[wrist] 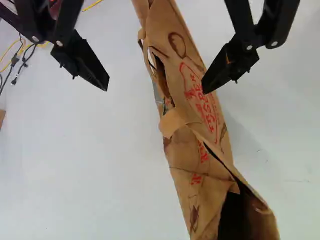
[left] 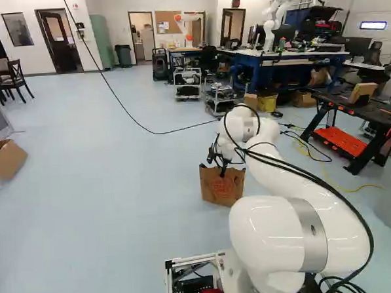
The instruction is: Pick up the grocery bag from the ground
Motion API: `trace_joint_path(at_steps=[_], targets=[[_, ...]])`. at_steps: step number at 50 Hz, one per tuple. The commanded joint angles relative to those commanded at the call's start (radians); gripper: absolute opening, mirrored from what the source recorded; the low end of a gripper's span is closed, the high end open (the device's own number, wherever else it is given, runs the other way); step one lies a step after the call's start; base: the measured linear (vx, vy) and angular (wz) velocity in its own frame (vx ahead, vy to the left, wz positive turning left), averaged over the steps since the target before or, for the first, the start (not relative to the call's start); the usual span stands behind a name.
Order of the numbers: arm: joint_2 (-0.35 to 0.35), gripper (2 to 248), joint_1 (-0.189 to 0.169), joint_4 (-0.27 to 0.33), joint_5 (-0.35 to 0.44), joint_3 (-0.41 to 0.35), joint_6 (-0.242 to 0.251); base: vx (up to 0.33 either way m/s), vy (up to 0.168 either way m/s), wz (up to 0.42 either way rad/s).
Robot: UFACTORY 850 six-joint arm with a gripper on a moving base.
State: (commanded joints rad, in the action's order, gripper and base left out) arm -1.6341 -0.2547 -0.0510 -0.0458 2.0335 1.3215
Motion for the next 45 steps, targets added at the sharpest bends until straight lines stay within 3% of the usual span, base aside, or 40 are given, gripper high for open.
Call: trace_joint_path(at_steps=[27,35,36,41,42,45], targets=[[-0.204,247,-0.031,0.000,-0.082,0.299,0.000,0.000,0.000,0.000],[-0.227,247,-0.034,0.000,-0.082,0.332,0.000,0.000,0.000,0.000],[-0.228,217,-0.034,0.000,-0.082,0.334,0.000,0.000,0.000,0.000],[-0.231,217,-0.034,0.000,-0.082,0.337,0.000,0.000,0.000,0.000],[-0.231,178,-0.034,0.000,-0.082,0.338,0.000,0.000,0.000,0.000],[-0.231,178,-0.034,0.000,-0.082,0.338,0.000,0.000,0.000,0.000]])
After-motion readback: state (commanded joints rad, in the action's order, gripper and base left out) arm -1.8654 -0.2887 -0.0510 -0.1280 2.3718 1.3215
